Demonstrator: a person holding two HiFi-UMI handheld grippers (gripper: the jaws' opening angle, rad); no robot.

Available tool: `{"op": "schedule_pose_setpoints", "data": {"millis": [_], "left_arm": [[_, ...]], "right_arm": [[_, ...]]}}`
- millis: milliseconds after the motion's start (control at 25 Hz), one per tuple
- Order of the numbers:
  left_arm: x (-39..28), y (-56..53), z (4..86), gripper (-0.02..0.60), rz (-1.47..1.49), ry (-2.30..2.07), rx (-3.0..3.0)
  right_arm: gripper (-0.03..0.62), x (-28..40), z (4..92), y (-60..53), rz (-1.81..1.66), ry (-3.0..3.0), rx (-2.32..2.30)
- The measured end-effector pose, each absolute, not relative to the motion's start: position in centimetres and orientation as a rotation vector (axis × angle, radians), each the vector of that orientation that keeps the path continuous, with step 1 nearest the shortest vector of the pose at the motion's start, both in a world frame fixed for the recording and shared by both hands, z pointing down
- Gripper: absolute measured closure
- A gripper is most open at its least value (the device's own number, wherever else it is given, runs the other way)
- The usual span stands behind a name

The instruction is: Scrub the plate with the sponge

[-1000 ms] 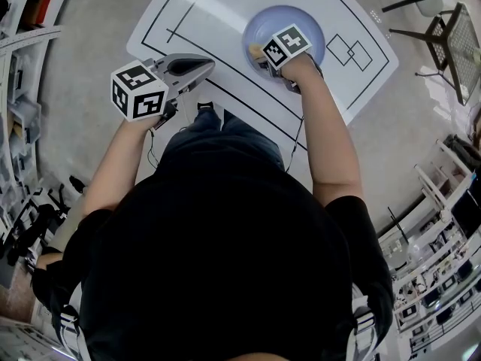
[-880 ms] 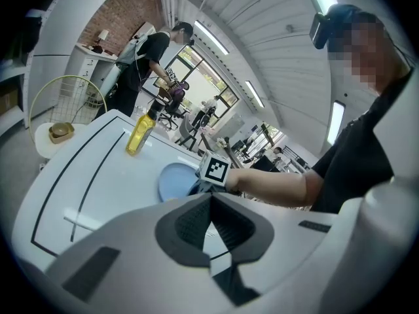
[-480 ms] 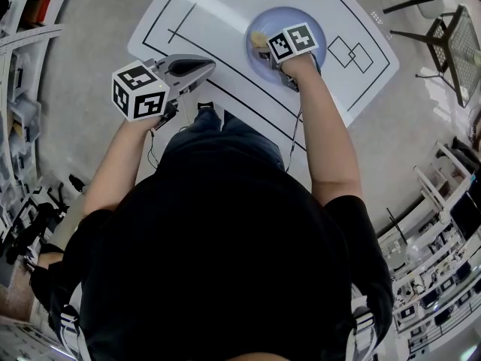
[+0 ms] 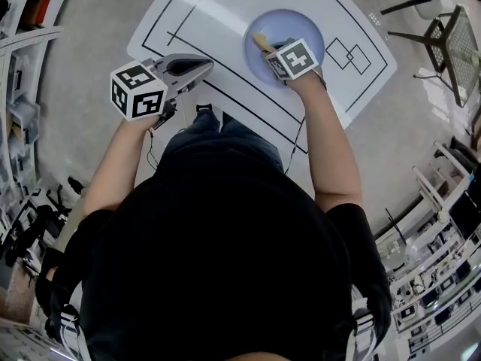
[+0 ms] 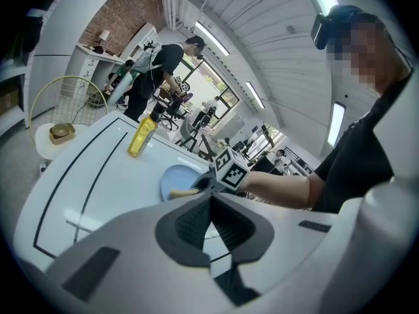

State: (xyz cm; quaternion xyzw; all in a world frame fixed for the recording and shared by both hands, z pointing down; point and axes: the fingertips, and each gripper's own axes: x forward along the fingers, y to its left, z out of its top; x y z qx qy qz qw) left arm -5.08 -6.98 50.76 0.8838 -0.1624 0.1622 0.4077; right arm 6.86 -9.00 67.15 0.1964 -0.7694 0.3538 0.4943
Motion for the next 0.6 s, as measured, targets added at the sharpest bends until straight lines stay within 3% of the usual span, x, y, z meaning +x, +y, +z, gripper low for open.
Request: {"op": "schedule_pose_setpoints", "data": {"millis": [600], "left_arm": [[-4.4, -6.6, 51.0, 0.577, 0.426, -0.379, 2.229]], "right_arm": [[0.546, 10.2, 69.9, -7.2, 0.324, -1.709, 0.446]]}}
